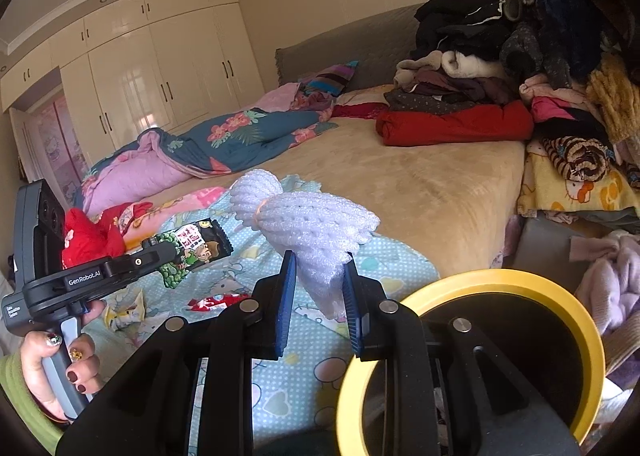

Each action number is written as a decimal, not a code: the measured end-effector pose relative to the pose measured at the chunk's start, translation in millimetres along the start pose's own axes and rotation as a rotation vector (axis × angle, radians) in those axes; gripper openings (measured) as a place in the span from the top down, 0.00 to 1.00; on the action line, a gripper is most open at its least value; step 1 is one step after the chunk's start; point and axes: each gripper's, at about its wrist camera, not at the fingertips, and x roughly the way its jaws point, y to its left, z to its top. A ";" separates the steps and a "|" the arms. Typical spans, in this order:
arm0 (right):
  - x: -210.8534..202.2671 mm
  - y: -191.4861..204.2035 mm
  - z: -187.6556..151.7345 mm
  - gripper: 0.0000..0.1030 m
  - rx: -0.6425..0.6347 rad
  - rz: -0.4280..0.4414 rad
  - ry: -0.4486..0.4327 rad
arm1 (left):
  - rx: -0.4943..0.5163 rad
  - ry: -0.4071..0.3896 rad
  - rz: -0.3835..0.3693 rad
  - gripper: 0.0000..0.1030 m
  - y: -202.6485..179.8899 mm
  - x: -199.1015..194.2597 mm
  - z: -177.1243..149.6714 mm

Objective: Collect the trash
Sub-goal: 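Carry the white mesh sleeve and green wrapper over the yellow bin, then open both tools to drop the sleeve and wrapper into the bin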

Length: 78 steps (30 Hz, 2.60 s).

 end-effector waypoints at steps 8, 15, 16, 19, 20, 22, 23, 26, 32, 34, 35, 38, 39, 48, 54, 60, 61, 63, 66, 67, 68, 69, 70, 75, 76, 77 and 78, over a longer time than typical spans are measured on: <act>-22.5 -13.9 0.5 0.79 0.009 -0.040 -0.018 | 0.037 0.017 -0.030 0.97 -21.4 2.0 -6.1; -37.1 -32.3 -0.1 0.79 0.045 -0.076 -0.028 | 0.075 0.033 -0.059 0.97 -48.7 5.1 -13.0; -40.1 -35.6 -0.4 0.79 0.050 -0.081 -0.032 | 0.079 0.034 -0.062 0.97 -51.6 5.1 -13.9; -48.7 -42.9 -0.9 0.79 0.061 -0.093 -0.041 | 0.095 0.038 -0.073 0.97 -63.5 5.9 -16.9; -51.4 -45.0 -1.3 0.79 0.067 -0.098 -0.043 | 0.099 0.039 -0.076 0.97 -66.6 6.1 -17.6; -56.8 -51.9 -1.7 0.79 0.082 -0.102 -0.044 | 0.111 0.044 -0.083 0.97 -74.9 7.2 -20.4; -59.0 -54.4 -1.9 0.79 0.087 -0.106 -0.045 | 0.116 0.046 -0.086 0.97 -78.0 7.8 -21.4; -67.8 -63.5 -2.2 0.79 0.103 -0.113 -0.051 | 0.138 0.052 -0.095 0.97 -90.5 9.1 -26.8; -82.9 -78.3 -4.1 0.79 0.127 -0.123 -0.059 | 0.178 0.079 -0.109 0.97 -111.2 14.3 -38.7; -87.2 -81.6 -5.2 0.79 0.133 -0.130 -0.059 | 0.193 0.088 -0.114 0.97 -118.3 17.1 -43.4; -89.1 -83.3 -6.1 0.79 0.135 -0.132 -0.056 | 0.203 0.093 -0.115 0.97 -121.7 18.4 -46.1; -91.3 -90.6 -8.8 0.79 0.147 -0.148 -0.031 | 0.222 0.108 -0.123 0.97 -129.5 21.4 -52.9; -90.8 -94.2 -10.0 0.79 0.156 -0.155 -0.017 | 0.231 0.114 -0.125 0.97 -132.0 22.6 -55.3; -84.2 -119.8 -22.8 0.79 0.226 -0.192 0.052 | 0.279 0.155 -0.140 0.97 -146.1 32.7 -73.0; -79.1 -134.1 -31.0 0.79 0.275 -0.201 0.087 | 0.304 0.187 -0.142 0.97 -153.6 43.6 -85.2; -74.9 -148.2 -39.9 0.78 0.326 -0.212 0.116 | 0.327 0.227 -0.143 0.97 -158.9 58.7 -95.9; -74.7 -149.9 -40.8 0.78 0.335 -0.212 0.118 | 0.330 0.234 -0.143 0.97 -159.6 61.3 -97.4; -74.2 -155.5 -44.2 0.78 0.360 -0.210 0.123 | 0.336 0.247 -0.141 0.97 -160.9 67.9 -100.9; -73.7 -162.3 -47.5 0.78 0.395 -0.206 0.127 | 0.342 0.274 -0.139 0.97 -163.5 77.7 -106.3; -73.8 -164.4 -48.5 0.77 0.403 -0.209 0.128 | 0.350 0.279 -0.137 0.97 -164.8 80.5 -108.0; -73.7 -165.1 -48.9 0.76 0.406 -0.216 0.129 | 0.358 0.283 -0.136 0.97 -166.2 83.6 -109.5; -73.3 -165.7 -49.5 0.76 0.406 -0.224 0.132 | 0.363 0.289 -0.136 0.97 -167.1 86.6 -110.4; -73.3 -166.1 -49.6 0.76 0.407 -0.224 0.131 | 0.363 0.293 -0.132 0.97 -167.7 88.9 -111.4; -71.4 -167.5 -50.5 0.48 0.413 -0.230 0.134 | 0.324 0.284 -0.092 0.47 -158.0 93.2 -113.4; -70.3 -167.6 -50.0 0.47 0.411 -0.230 0.133 | 0.314 0.277 -0.093 0.44 -155.1 91.4 -112.1; -69.6 -167.3 -49.6 0.44 0.408 -0.229 0.129 | 0.305 0.270 -0.088 0.33 -152.3 89.5 -110.8; -68.6 -166.6 -49.1 0.42 0.405 -0.225 0.124 | 0.296 0.259 -0.080 0.24 -149.7 87.2 -109.5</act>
